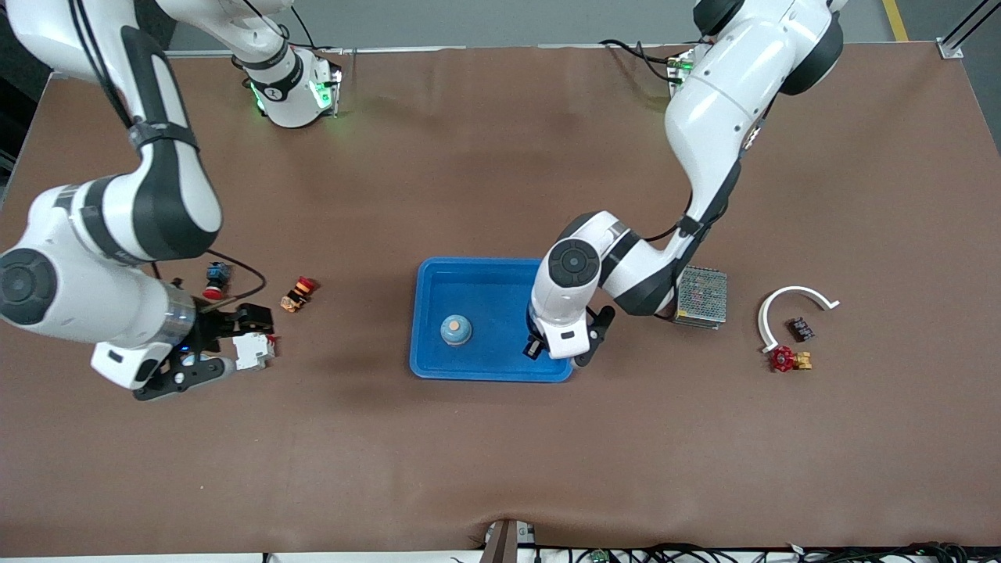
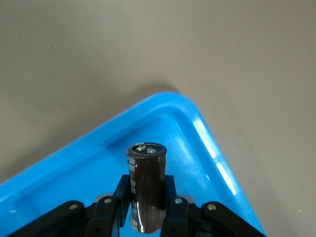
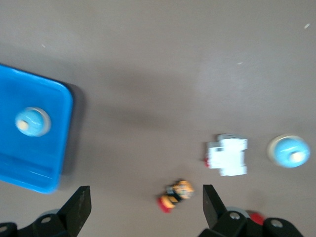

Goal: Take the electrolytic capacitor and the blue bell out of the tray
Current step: 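Lift the capacitor with the left gripper while the right gripper reaches the dome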

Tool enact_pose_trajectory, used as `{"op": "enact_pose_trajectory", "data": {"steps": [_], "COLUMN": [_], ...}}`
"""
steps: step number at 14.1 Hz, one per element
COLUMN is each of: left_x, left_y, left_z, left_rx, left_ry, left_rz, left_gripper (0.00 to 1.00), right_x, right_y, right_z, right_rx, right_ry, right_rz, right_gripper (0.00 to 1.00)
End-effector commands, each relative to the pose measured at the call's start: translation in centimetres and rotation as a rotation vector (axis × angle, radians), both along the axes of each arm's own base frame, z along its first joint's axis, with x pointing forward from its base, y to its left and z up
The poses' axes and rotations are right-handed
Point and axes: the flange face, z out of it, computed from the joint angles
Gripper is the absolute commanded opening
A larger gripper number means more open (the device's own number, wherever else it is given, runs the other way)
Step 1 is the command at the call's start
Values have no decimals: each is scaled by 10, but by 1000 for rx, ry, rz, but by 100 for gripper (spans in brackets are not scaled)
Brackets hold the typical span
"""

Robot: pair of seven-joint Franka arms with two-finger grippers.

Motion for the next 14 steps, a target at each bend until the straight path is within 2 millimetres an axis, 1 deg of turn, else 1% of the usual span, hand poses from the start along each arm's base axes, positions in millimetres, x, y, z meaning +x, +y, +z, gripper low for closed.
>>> {"op": "enact_pose_trajectory", "data": {"steps": [1, 3, 5, 6, 7, 8, 10, 11, 13, 14], "left_x": [0, 2, 6, 4, 4, 6, 0, 2, -4, -7], "left_y": [22, 43, 65, 68, 72, 87, 100, 118, 144, 162], "left_z": [53, 83, 108, 117, 129, 136, 147, 153, 166, 171], "left_rx": [63, 99, 120, 111, 105, 116, 122, 132, 140, 132], "left_ry": [3, 23, 41, 54, 54, 74, 122, 136, 145, 157], "left_rz": [-46, -80, -102, -99, -102, -109, -129, -126, -163, -181], "left_gripper": [0, 0, 0, 0, 0, 0, 0, 0, 0, 0], "right_x": [-12, -20, -30, -37, -42, -44, -45, -46, -45, -44], "right_y": [44, 88, 128, 152, 172, 187, 210, 223, 239, 241], "right_z": [8, 11, 10, 9, 10, 8, -13, -25, -51, -64], "right_rx": [11, 12, 10, 9, 23, 34, 50, 62, 68, 60], "right_ry": [8, -24, -34, -43, -69, -87, -109, -123, -132, -127], "right_rz": [-158, -213, -286, -314, -336, -356, -347, -337, -376, -372], "right_gripper": [100, 100, 100, 100, 100, 100, 100, 100, 100, 100]}}
